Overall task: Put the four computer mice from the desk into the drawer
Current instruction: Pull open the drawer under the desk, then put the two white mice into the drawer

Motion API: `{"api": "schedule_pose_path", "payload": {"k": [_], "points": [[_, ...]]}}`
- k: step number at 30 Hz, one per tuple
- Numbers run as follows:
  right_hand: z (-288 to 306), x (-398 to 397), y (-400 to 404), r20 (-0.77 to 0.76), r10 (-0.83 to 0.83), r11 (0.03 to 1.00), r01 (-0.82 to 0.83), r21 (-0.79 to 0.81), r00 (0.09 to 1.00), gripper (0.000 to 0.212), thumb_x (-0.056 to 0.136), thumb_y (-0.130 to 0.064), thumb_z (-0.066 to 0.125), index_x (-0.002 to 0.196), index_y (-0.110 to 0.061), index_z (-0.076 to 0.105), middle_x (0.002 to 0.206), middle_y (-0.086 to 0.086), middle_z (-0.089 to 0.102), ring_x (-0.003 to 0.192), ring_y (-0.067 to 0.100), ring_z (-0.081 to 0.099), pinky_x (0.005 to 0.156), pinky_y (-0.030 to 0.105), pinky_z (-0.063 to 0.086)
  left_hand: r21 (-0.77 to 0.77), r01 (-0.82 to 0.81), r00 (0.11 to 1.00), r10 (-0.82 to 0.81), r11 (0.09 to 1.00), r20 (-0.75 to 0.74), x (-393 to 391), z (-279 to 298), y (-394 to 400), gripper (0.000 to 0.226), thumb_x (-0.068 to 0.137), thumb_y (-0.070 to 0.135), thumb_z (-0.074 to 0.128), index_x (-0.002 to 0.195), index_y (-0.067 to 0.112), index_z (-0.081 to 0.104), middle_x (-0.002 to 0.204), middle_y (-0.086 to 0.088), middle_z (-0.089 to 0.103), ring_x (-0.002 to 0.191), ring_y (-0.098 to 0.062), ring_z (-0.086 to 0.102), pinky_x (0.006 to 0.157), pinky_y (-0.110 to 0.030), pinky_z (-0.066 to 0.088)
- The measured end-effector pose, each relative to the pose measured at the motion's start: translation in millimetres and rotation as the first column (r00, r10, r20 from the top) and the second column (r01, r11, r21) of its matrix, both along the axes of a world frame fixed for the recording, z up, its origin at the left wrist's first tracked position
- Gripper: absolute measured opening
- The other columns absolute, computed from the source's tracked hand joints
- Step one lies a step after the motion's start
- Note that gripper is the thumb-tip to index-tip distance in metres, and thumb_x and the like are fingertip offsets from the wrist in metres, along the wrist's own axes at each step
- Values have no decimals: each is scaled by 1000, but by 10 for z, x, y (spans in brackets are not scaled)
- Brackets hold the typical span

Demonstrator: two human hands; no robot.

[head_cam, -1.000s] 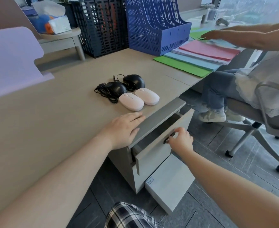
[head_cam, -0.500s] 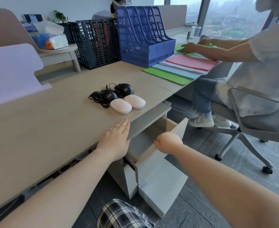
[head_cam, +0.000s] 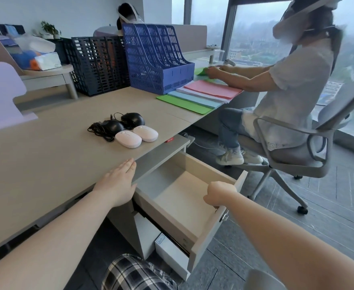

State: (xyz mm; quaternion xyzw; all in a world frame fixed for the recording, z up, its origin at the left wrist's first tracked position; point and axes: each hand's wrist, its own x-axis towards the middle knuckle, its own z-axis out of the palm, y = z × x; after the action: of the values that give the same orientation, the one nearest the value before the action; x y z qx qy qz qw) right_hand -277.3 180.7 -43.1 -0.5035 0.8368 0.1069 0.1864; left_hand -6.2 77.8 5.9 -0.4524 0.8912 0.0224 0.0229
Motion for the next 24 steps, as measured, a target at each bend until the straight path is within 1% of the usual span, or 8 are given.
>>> {"api": "schedule_pose_path", "payload": {"k": [4, 7, 9, 12, 15, 18, 21, 24], "points": [[-7, -46, 14, 38, -51, 997, 49, 62, 998, 30, 78, -16, 41, 53, -13, 56, 56, -3, 61, 51, 19, 56, 55, 21, 45, -5, 2, 1000, -2, 1000, -21, -5, 0, 9, 63, 100, 33, 36, 152, 10, 7, 162, -1, 1, 148, -13, 3, 120, -33, 13], [-18, -32, -42, 18, -46, 998, 45, 42, 999, 27, 82, -14, 42, 57, -11, 53, 59, 0, 57, 49, 19, 53, 51, 21, 42, -17, -8, 998, 7, 1000, -59, -15, 26, -5, 61, 100, 32, 38, 151, 11, 12, 161, -1, 9, 147, -14, 10, 118, -33, 17], [4, -5, -118, 3, -14, 1000, 14, 5, 1000, 23, 85, -16, 44, 67, -7, 55, 70, 2, 56, 60, 23, 53, 56, 26, 43, -30, -26, 995, 23, 999, -99, -40, 68, -13, 59, 99, 32, 39, 150, 12, 18, 159, -1, 19, 145, -17, 19, 115, -35, 24], [45, 55, -284, -13, 71, 996, -72, -60, 997, 27, 90, -23, 42, 95, -7, 64, 88, 4, 54, 79, 27, 53, 66, 31, 44, -28, -74, 982, 68, 997, -177, -87, 119, -52, 53, 98, 31, 41, 147, 14, 29, 150, -2, 35, 135, -23, 36, 105, -41, 37], [123, 150, -490, -9, 137, 983, -137, -126, 991, 34, 91, -26, 41, 105, -7, 65, 95, 5, 57, 86, 28, 55, 70, 32, 45, -34, -132, 953, 117, 991, -280, -116, 127, -139, 52, 96, 33, 44, 144, 16, 33, 146, -2, 39, 124, -30, 46, 95, -43, 44], [254, 283, -701, 16, 139, 953, -130, -272, 990, 32, 92, -27, 40, 101, -10, 65, 99, 6, 63, 91, 28, 59, 70, 33, 47, -57, -173, 921, 141, 983, -363, -156, 96, -263, 59, 94, 34, 50, 145, 12, 31, 151, -6, 33, 129, -31, 40, 101, -42, 40], [384, 412, -950, 145, 91, 853, -1, -523, 985, 28, 93, -34, 43, 94, -13, 62, 100, 7, 67, 88, 27, 61, 69, 33, 49, -20, -248, 859, 211, 968, -467, -205, 65, -427, 70, 90, 41, 57, 146, 10, 27, 155, -10, 24, 136, -30, 31, 108, -41, 34], [485, 518, -1221, 208, 154, 708, 40, -706, 966, 36, 92, -40, 51, 119, -17, 57, 117, 5, 63, 113, 26, 55, 83, 34, 46, 26, -297, 786, 260, 954, -561, -266, 41, -627, 83, 83, 45, 65, 147, 10, 25, 153, -13, 25, 140, -28, 27, 113, -37, 28]]}}
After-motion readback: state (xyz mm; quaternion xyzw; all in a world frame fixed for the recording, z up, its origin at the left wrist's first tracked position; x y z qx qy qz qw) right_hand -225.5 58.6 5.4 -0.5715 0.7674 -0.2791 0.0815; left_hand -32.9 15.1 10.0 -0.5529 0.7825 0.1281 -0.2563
